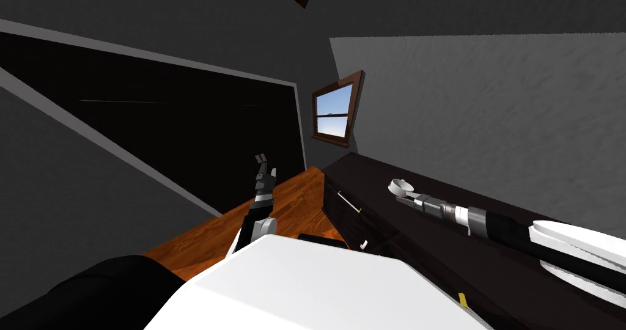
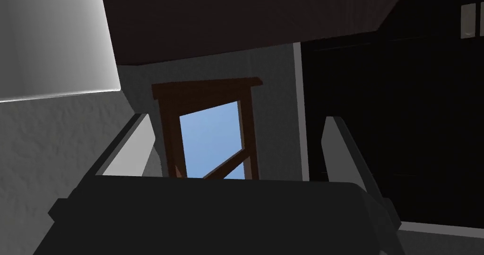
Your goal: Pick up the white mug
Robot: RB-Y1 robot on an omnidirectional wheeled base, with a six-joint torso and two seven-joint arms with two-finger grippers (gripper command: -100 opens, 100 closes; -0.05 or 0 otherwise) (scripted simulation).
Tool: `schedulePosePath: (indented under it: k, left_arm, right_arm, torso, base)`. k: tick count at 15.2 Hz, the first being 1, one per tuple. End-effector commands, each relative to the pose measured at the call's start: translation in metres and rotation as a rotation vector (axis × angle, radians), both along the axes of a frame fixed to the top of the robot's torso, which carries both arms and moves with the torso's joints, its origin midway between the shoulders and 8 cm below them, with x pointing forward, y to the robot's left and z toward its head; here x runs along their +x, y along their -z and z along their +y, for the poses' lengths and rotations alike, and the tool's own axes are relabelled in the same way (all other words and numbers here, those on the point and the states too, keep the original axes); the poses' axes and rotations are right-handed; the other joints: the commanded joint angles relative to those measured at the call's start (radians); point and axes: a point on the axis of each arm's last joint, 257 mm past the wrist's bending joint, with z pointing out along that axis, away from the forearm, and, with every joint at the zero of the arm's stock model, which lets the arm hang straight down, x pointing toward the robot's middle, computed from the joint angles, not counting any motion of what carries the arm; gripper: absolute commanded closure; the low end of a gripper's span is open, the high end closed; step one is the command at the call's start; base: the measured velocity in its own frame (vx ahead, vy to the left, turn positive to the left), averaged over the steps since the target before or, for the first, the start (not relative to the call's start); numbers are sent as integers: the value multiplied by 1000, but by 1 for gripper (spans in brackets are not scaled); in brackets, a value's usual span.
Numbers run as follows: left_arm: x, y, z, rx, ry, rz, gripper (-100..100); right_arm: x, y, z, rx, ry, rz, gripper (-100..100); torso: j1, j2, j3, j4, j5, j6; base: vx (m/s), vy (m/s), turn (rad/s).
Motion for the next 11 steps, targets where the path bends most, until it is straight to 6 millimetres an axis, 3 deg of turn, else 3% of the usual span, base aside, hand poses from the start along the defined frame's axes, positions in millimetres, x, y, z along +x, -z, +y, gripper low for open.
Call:
schedulePosePath:
  k: [1,2,3,8,11]
  left_arm:
    - [0,0,0,0,0,0,0]
    - [0,0,0,0,0,0,0]
    - [0,0,0,0,0,0,0]
    - [0,0,0,0,0,0,0]
    - [0,0,0,0,0,0,0]
  right_arm:
    - [-4,-1,-15,-55,-6,29,-100]
    - [-4,-2,-15,-56,-6,29,-100]
    - [-11,2,-32,-105,-5,67,-100]
    - [-27,2,-70,-226,-11,152,-100]
    - [-50,8,-102,-316,-10,245,-100]
  torso:
    - [0,0,0,0,0,0]
    - [0,0,0,0,0,0]
    - [0,0,0,0,0,1]
    - [0,-1,-1,0,0,0]
    - [0,-1,-1,0,0,0]
  base:
    - [12,7,244]
    - [10,0,90]
    - [12,6,176]
    - [19,4,246]
    - [27,2,224]
